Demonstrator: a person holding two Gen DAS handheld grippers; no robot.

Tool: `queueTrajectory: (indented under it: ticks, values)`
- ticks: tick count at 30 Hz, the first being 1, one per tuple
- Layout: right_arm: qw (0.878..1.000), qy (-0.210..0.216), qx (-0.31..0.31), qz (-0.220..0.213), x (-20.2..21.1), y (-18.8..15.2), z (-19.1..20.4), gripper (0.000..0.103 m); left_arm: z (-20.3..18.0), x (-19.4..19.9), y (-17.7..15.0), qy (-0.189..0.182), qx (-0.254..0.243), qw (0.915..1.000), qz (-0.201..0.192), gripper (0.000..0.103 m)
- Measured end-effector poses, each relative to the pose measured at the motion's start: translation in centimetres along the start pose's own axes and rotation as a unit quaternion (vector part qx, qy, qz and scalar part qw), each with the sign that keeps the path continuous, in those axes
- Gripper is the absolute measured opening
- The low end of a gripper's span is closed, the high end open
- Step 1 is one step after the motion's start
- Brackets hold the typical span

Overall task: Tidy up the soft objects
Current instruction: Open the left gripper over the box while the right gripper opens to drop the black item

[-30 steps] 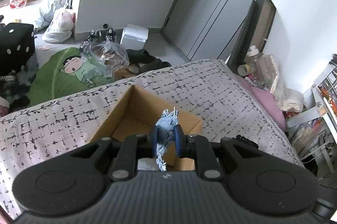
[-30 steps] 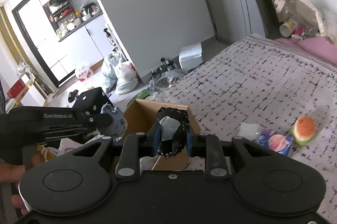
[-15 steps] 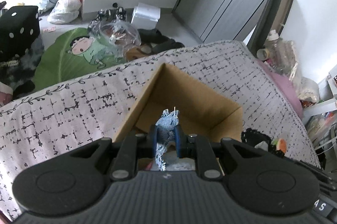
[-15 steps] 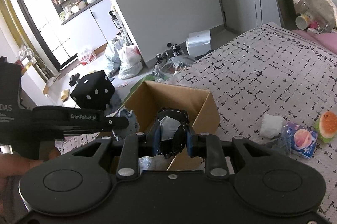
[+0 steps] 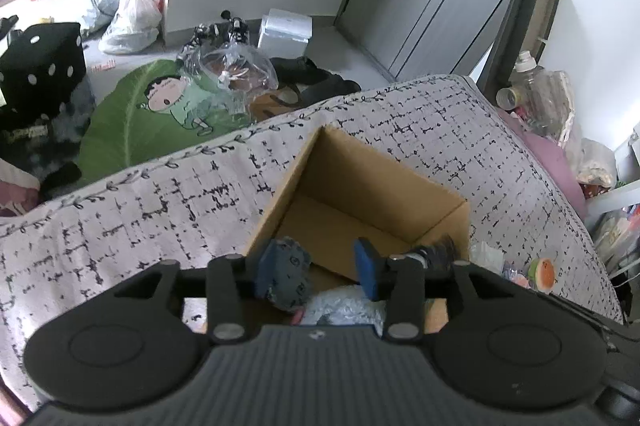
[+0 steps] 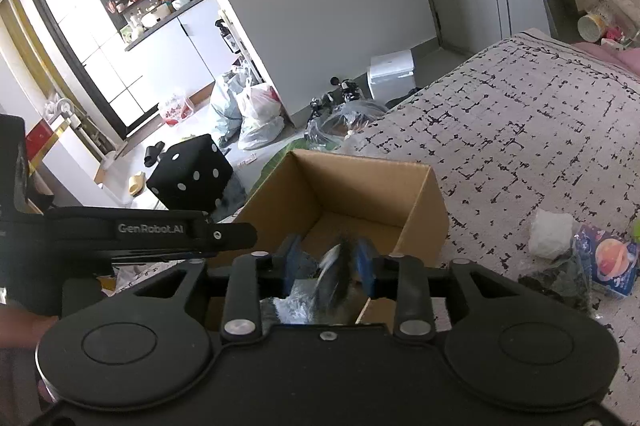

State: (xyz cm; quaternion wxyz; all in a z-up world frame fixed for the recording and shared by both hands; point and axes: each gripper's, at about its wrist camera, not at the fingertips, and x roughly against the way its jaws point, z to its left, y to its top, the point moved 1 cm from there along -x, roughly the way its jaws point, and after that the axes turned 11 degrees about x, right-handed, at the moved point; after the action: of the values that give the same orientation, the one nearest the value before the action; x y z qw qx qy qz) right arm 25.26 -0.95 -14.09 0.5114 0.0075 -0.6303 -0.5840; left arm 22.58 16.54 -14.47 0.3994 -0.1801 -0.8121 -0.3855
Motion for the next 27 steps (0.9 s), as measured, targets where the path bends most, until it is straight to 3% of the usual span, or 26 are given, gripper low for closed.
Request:
queueTrajectory:
  ticks: [2,7,12,20,23,27]
  values:
    - [1.0,-0.006,-0.001,-0.006,0.5,0.2,-0.1,0.051,-0.1,0.4,0.1,0.009,0.0,1.0,-0.003,0.052]
    - [1.0,-0.007,-0.007,-0.016,1.9,0.6,-0.4,0.056,-0.8,1.6,0.1,0.034,0.001,0.9991,-0.024,0.071]
    - [1.0,-0.01,-0.008,-0.024,3.7,0.8,-1.5,0.08,-2.1,2.7,-0.3,0.042,-0.014,0.9985,-0.034,0.077]
    - [0.999,-0.018,-0.014,-0.028,5.8,0.4,-3.4,0.081,-4.2,4.7,-1.1,0.043,-0.029,0.9976,-0.047,0.088]
    - [0.999,-0.025,-0.011,-0.035,6.7,0.3,-3.9,0.091,-5.1,5.4,-1.5,0.042,-0.032,0.9971,-0.054,0.09]
    - [0.998,-0.03,-0.009,-0.046,8.1,0.2,-4.6,0.094,-6.2,6.2,-2.3,0.038,-0.043,0.9962,-0.065,0.095]
